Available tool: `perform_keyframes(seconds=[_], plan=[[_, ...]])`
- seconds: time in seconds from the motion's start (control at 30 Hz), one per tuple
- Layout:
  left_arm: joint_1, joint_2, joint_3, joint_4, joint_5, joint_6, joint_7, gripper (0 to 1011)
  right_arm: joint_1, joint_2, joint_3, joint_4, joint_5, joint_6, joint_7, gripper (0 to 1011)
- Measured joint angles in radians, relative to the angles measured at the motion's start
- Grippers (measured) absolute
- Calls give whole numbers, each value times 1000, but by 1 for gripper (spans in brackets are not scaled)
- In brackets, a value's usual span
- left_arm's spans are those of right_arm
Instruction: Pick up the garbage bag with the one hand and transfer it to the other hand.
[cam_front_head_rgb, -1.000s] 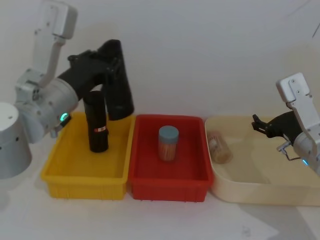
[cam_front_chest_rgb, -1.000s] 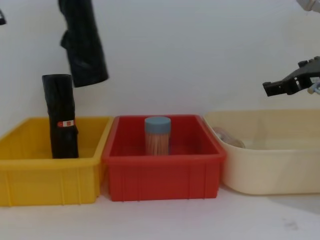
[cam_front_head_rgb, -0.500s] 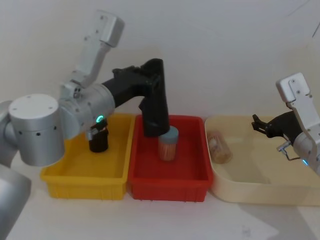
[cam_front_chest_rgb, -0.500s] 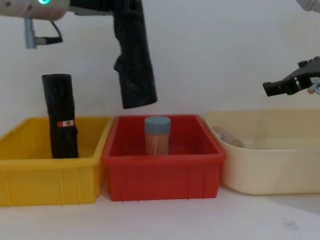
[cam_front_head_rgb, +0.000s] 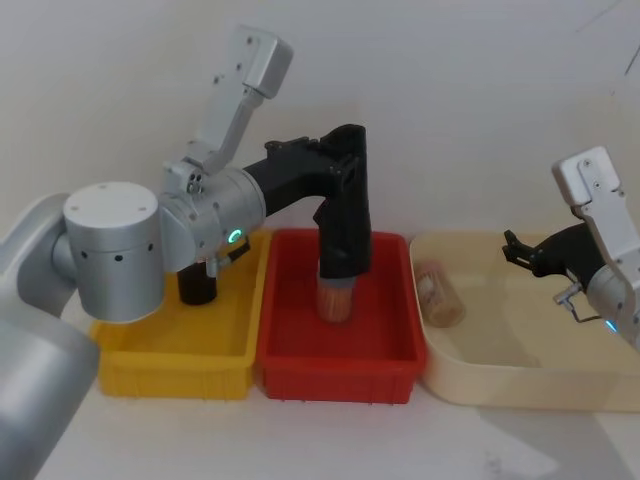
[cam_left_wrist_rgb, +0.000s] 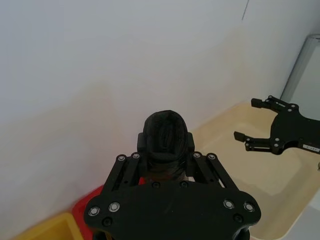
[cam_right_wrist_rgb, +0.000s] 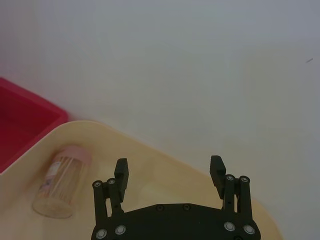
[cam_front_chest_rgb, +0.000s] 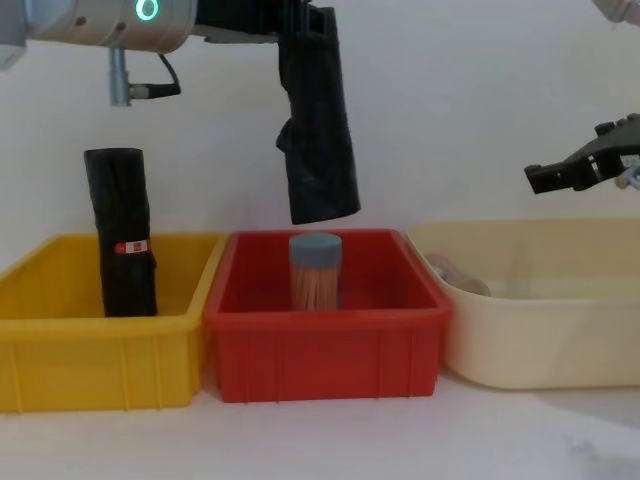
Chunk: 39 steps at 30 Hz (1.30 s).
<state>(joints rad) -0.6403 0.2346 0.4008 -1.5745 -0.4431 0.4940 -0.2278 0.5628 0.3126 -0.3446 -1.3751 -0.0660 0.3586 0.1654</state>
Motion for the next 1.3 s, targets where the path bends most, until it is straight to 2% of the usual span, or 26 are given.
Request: perform_keyframes(seconds=[0.2,0.67,0.87,1.3], plan=[[-10,-6,9,15,-1,-7,-6,377,-10,11,2,-19,15,-1,36,1000],[-22,-13,20,33,-3,-15,-14,377,-38,41,-12,-101,77,13,187,1000],[-25,-15,22,36,-3,-16,-16,377,-33,37,-39,-116,95,30,235,1000],[-27,-16,24,39,-3,-18,-17,377,8,1,-75,-103,96,105,255,1000]])
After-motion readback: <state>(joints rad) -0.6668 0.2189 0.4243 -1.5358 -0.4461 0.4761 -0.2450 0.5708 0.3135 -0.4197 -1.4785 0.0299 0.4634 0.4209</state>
